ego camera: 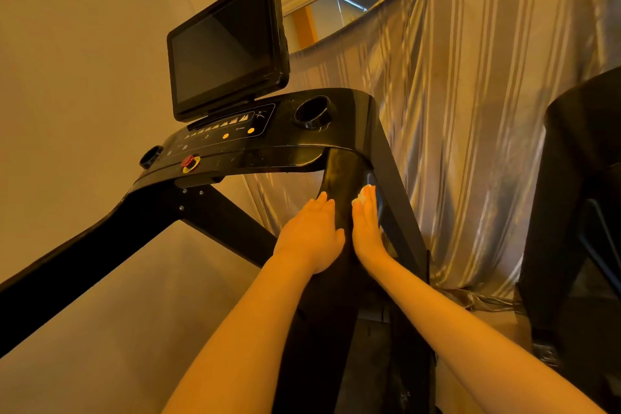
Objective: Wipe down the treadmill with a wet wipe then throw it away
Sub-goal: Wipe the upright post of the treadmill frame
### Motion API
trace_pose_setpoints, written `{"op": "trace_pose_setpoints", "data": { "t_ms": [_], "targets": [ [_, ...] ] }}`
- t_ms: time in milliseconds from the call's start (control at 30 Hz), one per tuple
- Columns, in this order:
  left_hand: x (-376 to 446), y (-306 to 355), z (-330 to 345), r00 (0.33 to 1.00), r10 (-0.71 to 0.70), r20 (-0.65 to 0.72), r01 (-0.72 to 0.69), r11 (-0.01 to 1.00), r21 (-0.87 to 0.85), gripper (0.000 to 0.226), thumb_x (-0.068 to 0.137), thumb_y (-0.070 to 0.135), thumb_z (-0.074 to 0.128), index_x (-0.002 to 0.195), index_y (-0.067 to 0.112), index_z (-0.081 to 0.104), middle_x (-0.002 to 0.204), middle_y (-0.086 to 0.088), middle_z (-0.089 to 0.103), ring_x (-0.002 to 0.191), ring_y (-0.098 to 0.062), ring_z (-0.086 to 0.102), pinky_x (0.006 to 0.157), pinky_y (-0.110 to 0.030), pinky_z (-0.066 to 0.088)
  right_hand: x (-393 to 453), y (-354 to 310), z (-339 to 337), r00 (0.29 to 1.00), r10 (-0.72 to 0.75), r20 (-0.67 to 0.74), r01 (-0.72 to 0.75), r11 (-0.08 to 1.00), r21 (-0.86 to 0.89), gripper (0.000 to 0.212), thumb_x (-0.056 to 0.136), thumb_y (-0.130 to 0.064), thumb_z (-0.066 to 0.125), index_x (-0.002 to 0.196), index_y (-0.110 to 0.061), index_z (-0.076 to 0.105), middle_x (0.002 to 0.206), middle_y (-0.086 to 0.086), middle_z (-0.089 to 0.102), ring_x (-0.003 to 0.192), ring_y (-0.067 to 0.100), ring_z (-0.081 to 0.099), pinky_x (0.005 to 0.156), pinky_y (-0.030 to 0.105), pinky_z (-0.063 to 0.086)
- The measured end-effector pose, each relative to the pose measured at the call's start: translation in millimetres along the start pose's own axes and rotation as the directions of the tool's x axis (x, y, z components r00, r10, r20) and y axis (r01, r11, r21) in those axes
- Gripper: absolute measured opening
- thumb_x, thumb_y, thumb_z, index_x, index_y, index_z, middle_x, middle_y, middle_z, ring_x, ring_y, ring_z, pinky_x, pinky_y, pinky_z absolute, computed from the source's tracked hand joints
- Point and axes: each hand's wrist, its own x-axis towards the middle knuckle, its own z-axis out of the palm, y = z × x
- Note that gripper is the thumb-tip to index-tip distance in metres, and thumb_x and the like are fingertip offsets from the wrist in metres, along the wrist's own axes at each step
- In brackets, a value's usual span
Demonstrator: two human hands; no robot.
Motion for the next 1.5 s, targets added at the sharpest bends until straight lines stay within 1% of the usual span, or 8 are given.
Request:
{"op": "trace_pose_setpoints", "data": {
  "t_ms": [333, 667, 800, 900, 967, 1133, 1267, 1500],
  "targets": [
    [1.1, -1.2, 0.9, 1.0, 0.005, 0.003, -0.005, 1.0, 0.009, 0.063, 0.103, 0.034, 0.042, 0.156, 0.019, 0.011, 0.164, -0.001, 0.006, 0.15, -0.02, 0.01, 0.119, -0.037, 0.021, 24.1, -6.3, -1.5, 1.0, 0.014, -0.012, -0.014, 0.999, -0.037, 0.057, 0.106, -0.02, 0.032, 0.154, -0.009, 0.003, 0.163, 0.007, 0.006, 0.15, 0.022, 0.01, 0.122, 0.039, 0.011],
    [0.9, -0.9, 0.3, 1.0, 0.01, 0.004, -0.01, 1.0, 0.016, 0.062, 0.103, 0.035, 0.041, 0.156, 0.019, 0.011, 0.164, -0.001, 0.006, 0.15, -0.02, 0.011, 0.119, -0.037, 0.023, 48.2, -10.6, -1.4, 0.998, 0.047, -0.03, -0.047, 0.999, -0.006, 0.057, 0.107, -0.028, 0.03, 0.155, -0.013, 0.004, 0.163, 0.002, 0.011, 0.149, 0.016, 0.014, 0.109, 0.017, 0.012],
    [1.3, -2.0, 0.7, 1.0, 0.011, 0.001, -0.011, 1.0, 0.018, 0.062, 0.103, 0.034, 0.041, 0.156, 0.019, 0.011, 0.164, -0.001, 0.005, 0.15, -0.02, 0.01, 0.119, -0.037, 0.022, 32.1, 5.6, -1.9, 0.983, 0.1, -0.152, -0.093, 0.994, 0.052, 0.049, 0.106, -0.024, 0.036, 0.152, -0.012, 0.025, 0.154, 0.004, 0.035, 0.142, 0.015, 0.031, 0.104, 0.007, 0.031],
    [0.8, -1.7, 1.1, 1.0, 0.01, -0.005, -0.01, 1.0, 0.016, 0.062, 0.103, 0.034, 0.041, 0.156, 0.019, 0.012, 0.164, 0.0, 0.006, 0.15, -0.02, 0.011, 0.119, -0.037, 0.022, 17.5, 9.9, -5.9, 0.973, 0.085, -0.216, -0.118, 0.982, -0.145, 0.048, 0.105, -0.029, 0.035, 0.151, -0.014, 0.03, 0.152, 0.007, 0.037, 0.142, 0.025, 0.031, 0.112, 0.028, 0.028],
    [0.4, -1.3, 0.9, 1.0, 0.008, -0.01, -0.008, 1.0, 0.015, 0.062, 0.103, 0.034, 0.041, 0.156, 0.019, 0.012, 0.164, 0.0, 0.006, 0.15, -0.02, 0.012, 0.119, -0.037, 0.023, 12.6, 8.7, -7.6, 0.948, 0.112, -0.296, -0.157, 0.979, -0.133, 0.046, 0.105, -0.031, 0.038, 0.147, -0.015, 0.038, 0.146, 0.01, 0.043, 0.133, 0.027, 0.041, 0.109, 0.04, 0.035],
    [1.2, -2.1, 1.9, 1.0, 0.006, -0.012, -0.006, 1.0, 0.016, 0.062, 0.103, 0.035, 0.042, 0.156, 0.021, 0.012, 0.164, 0.001, 0.006, 0.15, -0.019, 0.012, 0.119, -0.037, 0.024, 20.5, 18.1, -3.8, 0.986, 0.109, -0.126, -0.117, 0.992, -0.057, 0.05, 0.107, -0.025, 0.031, 0.153, -0.011, 0.02, 0.158, 0.005, 0.028, 0.144, 0.017, 0.026, 0.096, 0.005, 0.019],
    [2.4, -2.1, 2.1, 1.0, 0.007, -0.01, -0.006, 1.0, 0.022, 0.063, 0.103, 0.036, 0.041, 0.156, 0.021, 0.011, 0.164, 0.001, 0.006, 0.15, -0.019, 0.011, 0.119, -0.037, 0.024, 42.8, 6.3, -2.7, 0.994, 0.089, -0.069, -0.093, 0.994, -0.052, 0.056, 0.107, -0.027, 0.028, 0.155, -0.011, 0.004, 0.163, 0.003, 0.01, 0.149, 0.017, 0.012, 0.102, 0.011, 0.01],
    [0.9, -1.5, 1.5, 1.0, 0.005, -0.007, -0.005, 0.999, 0.032, 0.062, 0.103, 0.035, 0.041, 0.156, 0.02, 0.012, 0.164, 0.001, 0.006, 0.15, -0.019, 0.012, 0.119, -0.037, 0.024, 55.6, 2.8, -6.1, 0.992, 0.113, -0.05, -0.114, 0.993, -0.018, 0.055, 0.107, -0.028, 0.032, 0.155, -0.012, 0.009, 0.162, 0.004, 0.015, 0.137, 0.001, 0.017, 0.089, -0.01, 0.012]
  ]
}}
